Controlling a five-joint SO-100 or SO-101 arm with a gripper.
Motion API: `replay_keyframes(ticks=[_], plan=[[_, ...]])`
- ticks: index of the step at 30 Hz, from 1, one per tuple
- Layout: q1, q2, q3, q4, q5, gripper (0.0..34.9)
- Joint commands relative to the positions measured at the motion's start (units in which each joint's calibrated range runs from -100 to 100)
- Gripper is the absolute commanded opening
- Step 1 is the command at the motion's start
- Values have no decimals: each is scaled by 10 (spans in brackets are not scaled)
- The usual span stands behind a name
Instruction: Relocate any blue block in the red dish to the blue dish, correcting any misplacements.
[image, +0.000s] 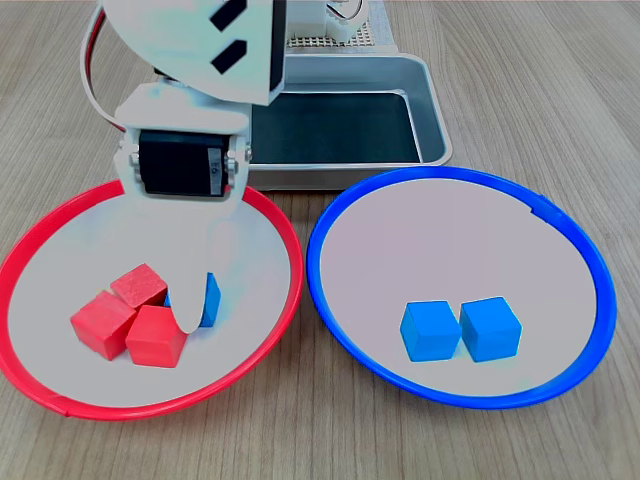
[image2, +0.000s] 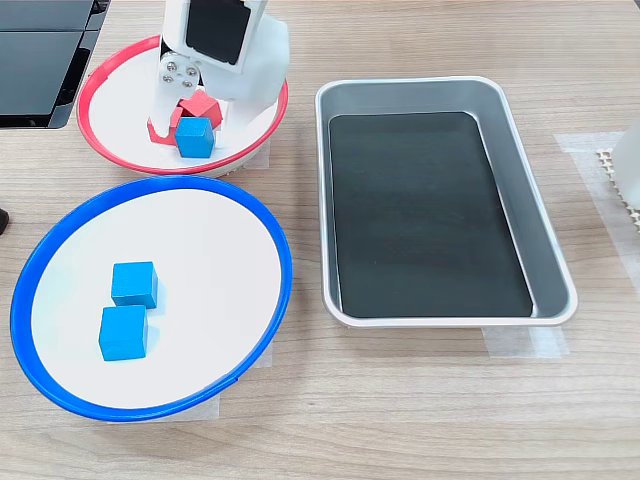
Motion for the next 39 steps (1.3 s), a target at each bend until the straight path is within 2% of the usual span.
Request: replay_keyframes(ticks=[1,22,26,31,32,39], plan=[[8,1,-27,-4,3,142],[7,19,-28,-27,4,124],[5,20,-29,-32,5,99],[2,15,-26,-33,5,11],[2,14,-26,-33,5,4],[4,-5,-13,-41,-2,4]])
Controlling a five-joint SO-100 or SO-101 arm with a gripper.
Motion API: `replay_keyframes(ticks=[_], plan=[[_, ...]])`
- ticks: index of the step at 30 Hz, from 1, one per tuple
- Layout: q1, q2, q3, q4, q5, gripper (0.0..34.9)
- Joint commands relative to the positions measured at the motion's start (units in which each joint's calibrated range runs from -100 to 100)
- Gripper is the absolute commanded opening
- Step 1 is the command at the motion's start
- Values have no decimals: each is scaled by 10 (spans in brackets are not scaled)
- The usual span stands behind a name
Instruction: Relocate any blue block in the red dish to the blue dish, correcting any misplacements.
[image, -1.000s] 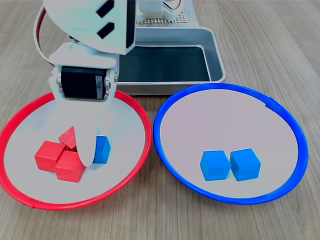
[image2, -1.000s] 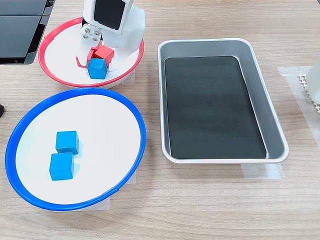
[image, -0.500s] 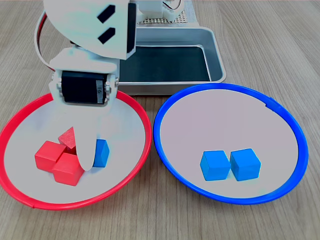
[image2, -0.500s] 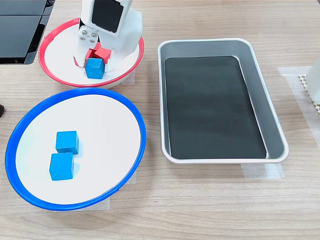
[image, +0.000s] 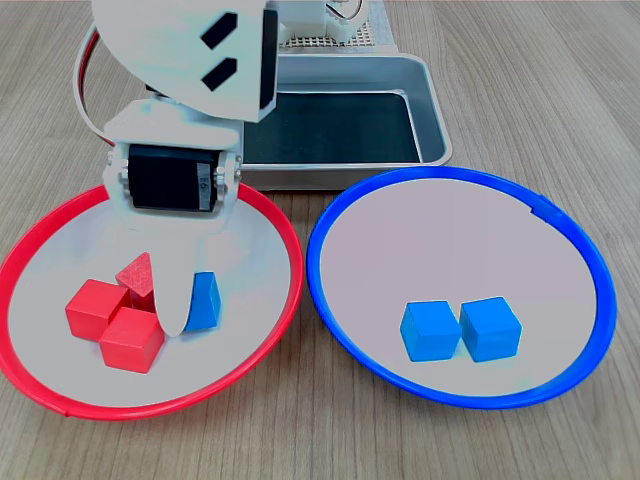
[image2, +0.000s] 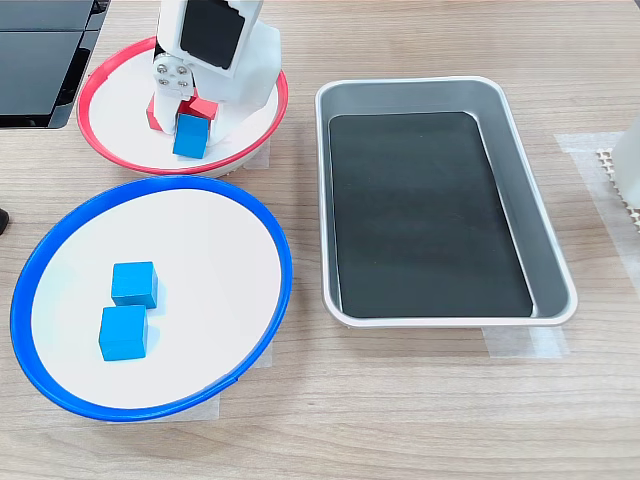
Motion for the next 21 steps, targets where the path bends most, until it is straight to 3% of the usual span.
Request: replay_keyframes(ticks=[1,12,21], plan=[[-1,-34,2,-7,-2,4],[-16,-191,40,21,-6,4],[-122,-299,66,86,-35,4]])
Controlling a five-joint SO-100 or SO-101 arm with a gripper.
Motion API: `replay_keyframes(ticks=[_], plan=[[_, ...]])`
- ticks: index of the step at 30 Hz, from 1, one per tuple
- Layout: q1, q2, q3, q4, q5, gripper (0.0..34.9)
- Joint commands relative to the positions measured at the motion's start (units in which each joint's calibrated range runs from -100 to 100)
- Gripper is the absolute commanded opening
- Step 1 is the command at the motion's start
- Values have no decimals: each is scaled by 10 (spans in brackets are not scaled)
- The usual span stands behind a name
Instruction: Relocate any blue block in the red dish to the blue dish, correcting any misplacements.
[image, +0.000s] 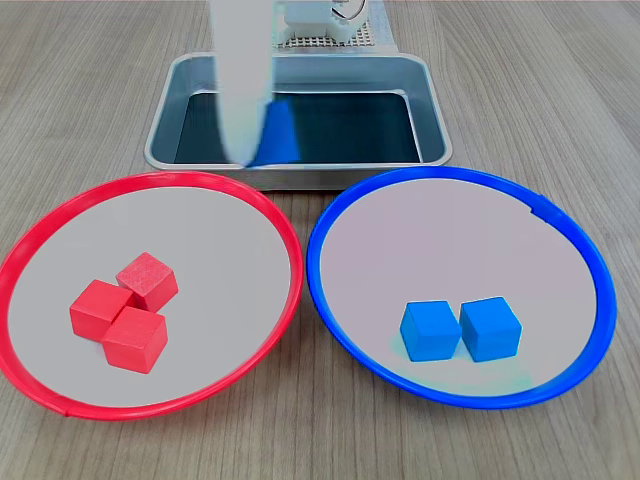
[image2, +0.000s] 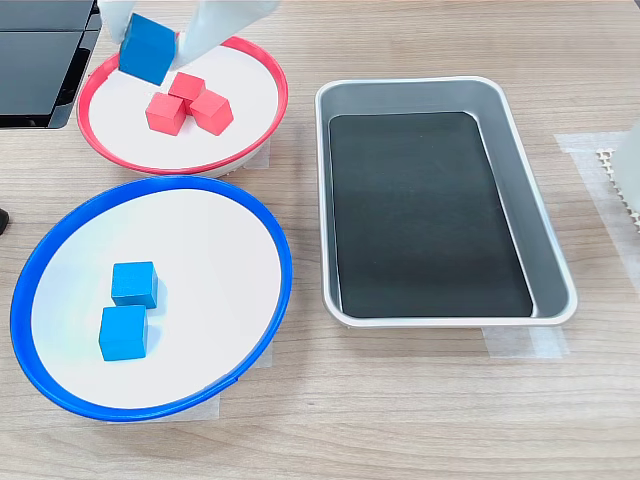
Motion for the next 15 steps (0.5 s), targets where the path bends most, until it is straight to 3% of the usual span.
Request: replay_keyframes(ticks=[1,4,8,15], plan=[[-64,-37,-15,31,-15,4],[-119,-13,-25,36,-27,3],[-144,26,-45,31,-42,3],[-143,84,-58,44,-50,3]])
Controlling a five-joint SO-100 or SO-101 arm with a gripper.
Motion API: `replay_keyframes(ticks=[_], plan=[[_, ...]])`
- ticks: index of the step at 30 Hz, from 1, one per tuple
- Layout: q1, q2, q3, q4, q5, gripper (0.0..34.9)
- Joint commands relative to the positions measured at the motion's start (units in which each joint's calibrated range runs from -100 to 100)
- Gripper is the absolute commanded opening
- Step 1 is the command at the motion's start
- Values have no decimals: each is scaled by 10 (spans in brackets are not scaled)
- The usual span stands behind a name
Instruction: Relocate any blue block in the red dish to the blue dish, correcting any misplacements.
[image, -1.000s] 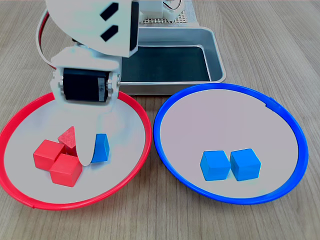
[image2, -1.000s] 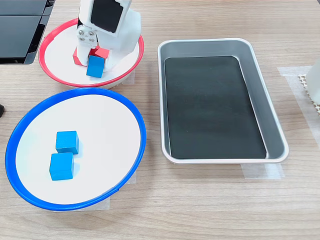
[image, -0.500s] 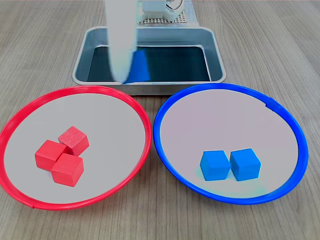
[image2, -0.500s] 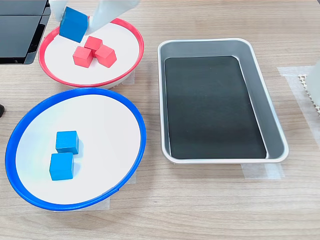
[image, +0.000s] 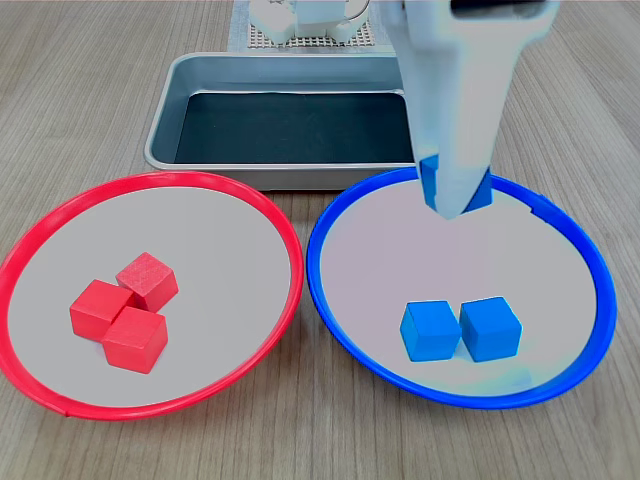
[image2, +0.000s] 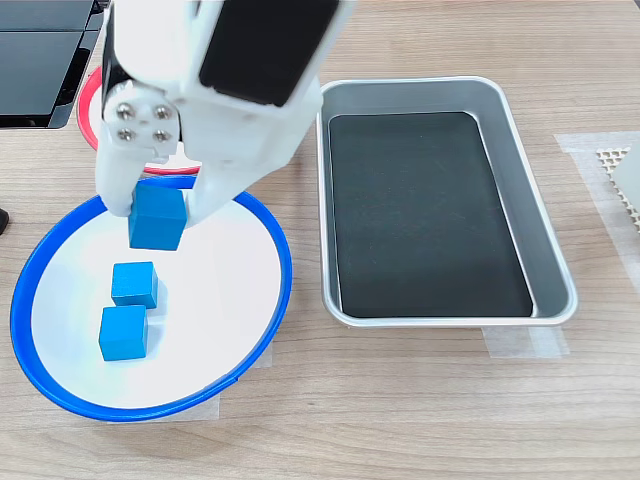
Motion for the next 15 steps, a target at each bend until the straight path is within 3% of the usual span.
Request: replay_keyframes(ticks=[1,15], plan=[[3,14,-18,16,-2,3],[17,106,-37,19,-9,3]])
